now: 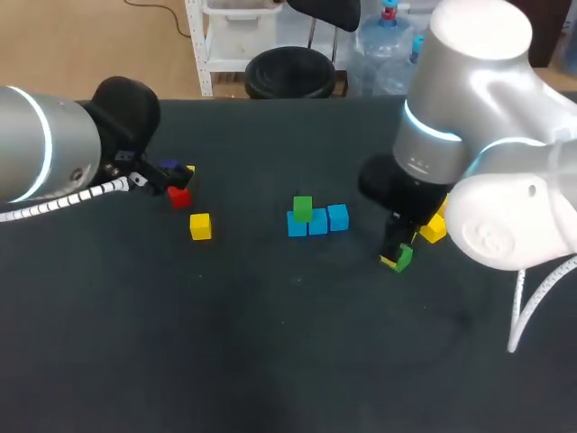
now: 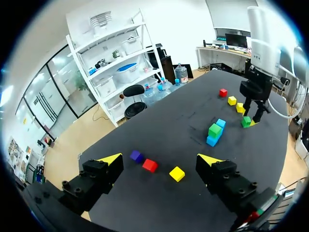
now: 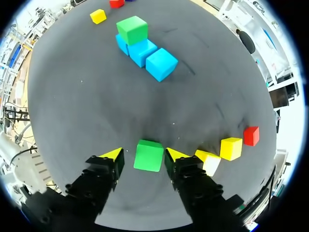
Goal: Place the blue cubes, place green cubes on the blue cubes, place the yellow cubes on the green cubes, then place the red cubes on the yellow cubes, and place purple cube on the red cubes.
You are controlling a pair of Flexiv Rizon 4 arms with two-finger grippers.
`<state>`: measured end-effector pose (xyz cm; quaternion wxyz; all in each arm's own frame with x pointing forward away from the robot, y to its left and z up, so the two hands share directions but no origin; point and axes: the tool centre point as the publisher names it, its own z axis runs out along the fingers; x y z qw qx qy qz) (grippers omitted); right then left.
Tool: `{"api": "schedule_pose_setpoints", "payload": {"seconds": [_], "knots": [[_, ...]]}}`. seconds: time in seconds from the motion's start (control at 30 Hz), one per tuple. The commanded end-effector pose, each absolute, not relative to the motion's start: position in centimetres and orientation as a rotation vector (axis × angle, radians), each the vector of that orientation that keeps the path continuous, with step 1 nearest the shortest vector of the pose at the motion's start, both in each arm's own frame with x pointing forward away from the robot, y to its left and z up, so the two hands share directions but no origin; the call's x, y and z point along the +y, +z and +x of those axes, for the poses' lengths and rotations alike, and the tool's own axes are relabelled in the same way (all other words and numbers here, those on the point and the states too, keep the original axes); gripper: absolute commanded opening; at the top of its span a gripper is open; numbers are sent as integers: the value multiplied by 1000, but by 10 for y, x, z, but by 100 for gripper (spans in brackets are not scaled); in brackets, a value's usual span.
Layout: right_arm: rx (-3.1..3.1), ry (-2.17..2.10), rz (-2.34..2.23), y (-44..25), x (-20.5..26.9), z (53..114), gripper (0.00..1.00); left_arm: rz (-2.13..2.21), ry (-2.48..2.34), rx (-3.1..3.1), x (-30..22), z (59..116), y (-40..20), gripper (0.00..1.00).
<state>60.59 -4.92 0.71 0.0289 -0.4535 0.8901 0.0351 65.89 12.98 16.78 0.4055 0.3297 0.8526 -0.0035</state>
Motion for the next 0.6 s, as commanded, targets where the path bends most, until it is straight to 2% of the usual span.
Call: {"api": "schedule_pose_setpoints", "payload": {"seconds": [0.03,0.1,0.13,0.2,0.23,0.27,0.6], "knots": [[2757,114,-1406,7,-52,605,54,828,-7,2148,129,659,167,100],[2765,131,-1418,8,-53,604,63,828,-7,2148,129,659,167,100],[2766,134,-1420,8,-53,604,62,828,-7,2148,129,659,167,100],[2762,130,-1430,8,-52,604,36,828,-7,2148,129,659,167,100],[2759,131,-1434,9,-51,604,15,828,-7,2148,129,659,167,100],[2758,133,-1437,9,-51,604,0,828,-7,2148,129,659,167,100],[2745,143,-1462,11,-48,603,0,828,-7,2148,129,659,167,100]]}}
